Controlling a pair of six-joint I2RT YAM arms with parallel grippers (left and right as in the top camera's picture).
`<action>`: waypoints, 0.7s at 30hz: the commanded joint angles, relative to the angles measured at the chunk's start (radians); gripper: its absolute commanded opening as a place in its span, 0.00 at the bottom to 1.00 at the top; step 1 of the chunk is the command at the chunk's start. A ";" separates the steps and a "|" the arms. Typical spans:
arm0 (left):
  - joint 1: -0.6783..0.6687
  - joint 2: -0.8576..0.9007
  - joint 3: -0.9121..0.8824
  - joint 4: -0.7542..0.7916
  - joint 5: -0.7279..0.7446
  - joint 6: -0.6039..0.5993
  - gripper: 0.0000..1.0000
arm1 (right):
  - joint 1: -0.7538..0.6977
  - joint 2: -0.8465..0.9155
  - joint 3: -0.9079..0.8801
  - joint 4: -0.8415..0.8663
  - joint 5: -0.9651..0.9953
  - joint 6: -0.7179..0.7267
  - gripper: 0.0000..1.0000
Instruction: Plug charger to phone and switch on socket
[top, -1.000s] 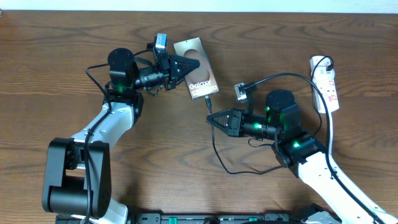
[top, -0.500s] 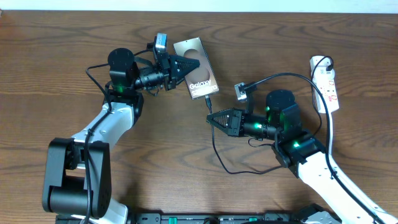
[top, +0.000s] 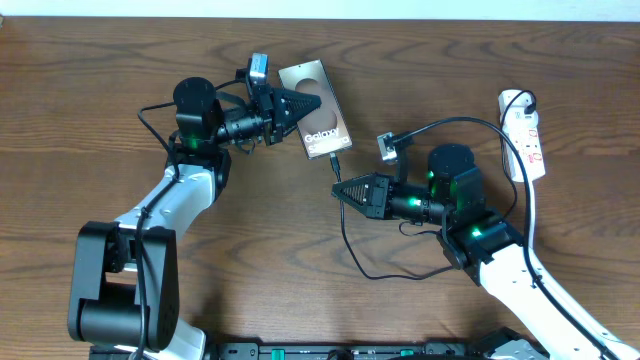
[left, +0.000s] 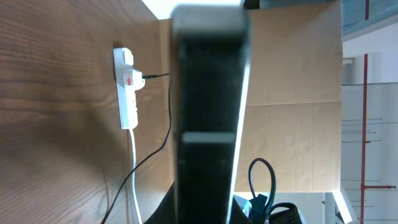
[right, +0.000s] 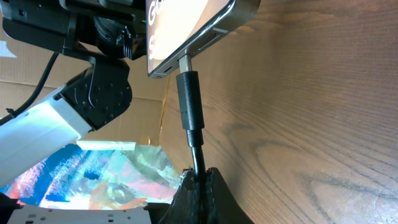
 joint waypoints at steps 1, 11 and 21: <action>-0.003 -0.006 0.014 0.015 0.004 -0.002 0.07 | -0.006 0.002 -0.002 0.006 0.005 0.009 0.01; -0.003 -0.006 0.014 0.015 -0.008 -0.002 0.07 | -0.006 0.002 -0.002 0.009 0.016 0.009 0.01; -0.003 -0.006 0.014 0.015 -0.022 -0.002 0.08 | 0.002 0.002 -0.002 0.010 0.017 0.020 0.01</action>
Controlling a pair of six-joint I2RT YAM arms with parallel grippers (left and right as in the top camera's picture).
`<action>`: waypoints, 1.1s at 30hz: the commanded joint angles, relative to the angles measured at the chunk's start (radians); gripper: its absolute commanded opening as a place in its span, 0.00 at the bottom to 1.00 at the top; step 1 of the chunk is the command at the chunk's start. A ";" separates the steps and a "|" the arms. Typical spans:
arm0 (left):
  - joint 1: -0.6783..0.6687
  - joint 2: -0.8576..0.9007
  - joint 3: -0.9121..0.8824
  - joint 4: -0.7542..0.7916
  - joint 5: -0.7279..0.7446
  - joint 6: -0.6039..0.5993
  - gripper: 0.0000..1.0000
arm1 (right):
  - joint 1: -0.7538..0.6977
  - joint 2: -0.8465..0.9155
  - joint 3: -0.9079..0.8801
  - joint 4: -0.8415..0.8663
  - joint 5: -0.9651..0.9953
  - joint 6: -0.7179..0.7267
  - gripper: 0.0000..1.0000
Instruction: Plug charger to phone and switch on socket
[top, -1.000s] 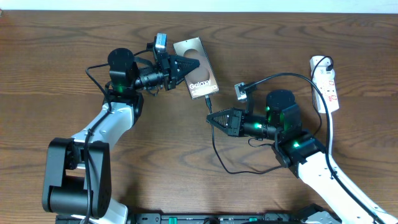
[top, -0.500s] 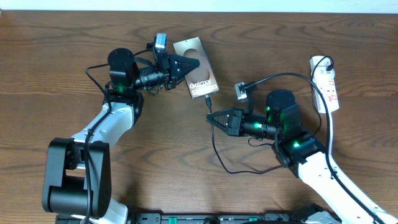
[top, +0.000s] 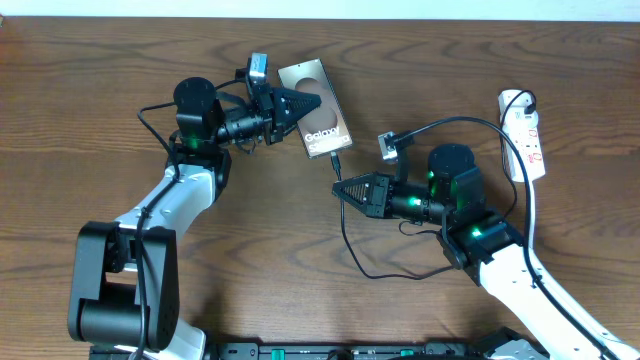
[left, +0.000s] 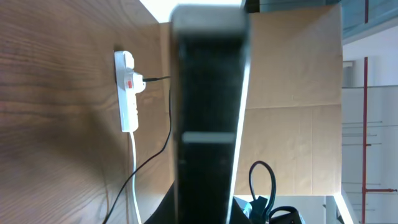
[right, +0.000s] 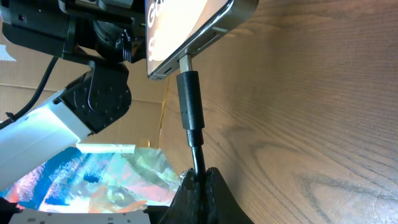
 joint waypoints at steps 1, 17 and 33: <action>-0.003 -0.006 0.014 0.015 -0.007 -0.002 0.07 | 0.006 0.002 -0.002 0.006 0.008 0.013 0.01; -0.015 -0.006 0.014 0.015 0.006 0.003 0.07 | 0.013 0.002 -0.002 0.006 0.046 0.021 0.01; -0.029 -0.006 0.014 0.016 0.000 0.033 0.07 | 0.013 0.002 -0.002 0.006 0.015 0.021 0.01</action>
